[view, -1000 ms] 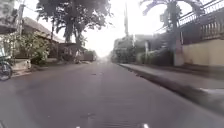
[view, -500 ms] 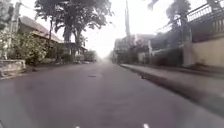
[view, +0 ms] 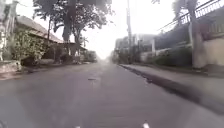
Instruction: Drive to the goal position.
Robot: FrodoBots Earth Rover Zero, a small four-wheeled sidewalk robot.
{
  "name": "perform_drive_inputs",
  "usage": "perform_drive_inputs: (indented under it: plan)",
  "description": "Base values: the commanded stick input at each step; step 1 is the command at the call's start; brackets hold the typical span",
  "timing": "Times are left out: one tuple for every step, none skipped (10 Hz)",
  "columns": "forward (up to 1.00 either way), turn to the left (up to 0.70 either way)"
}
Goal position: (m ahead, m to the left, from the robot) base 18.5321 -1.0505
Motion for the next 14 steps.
perform_drive_inputs:
  plan:
    - [1.00, 0.00]
    - [1.00, 0.00]
    - [1.00, 0.00]
    - [1.00, 0.00]
    - [1.00, 0.00]
    - [1.00, 0.00]
    - [1.00, 0.00]
    - [1.00, 0.00]
    - [1.00, 0.00]
    - [1.00, 0.00]
    - [1.00, 0.00]
    - [1.00, 0.00]
    - [1.00, 0.00]
    - [1.00, 0.00]
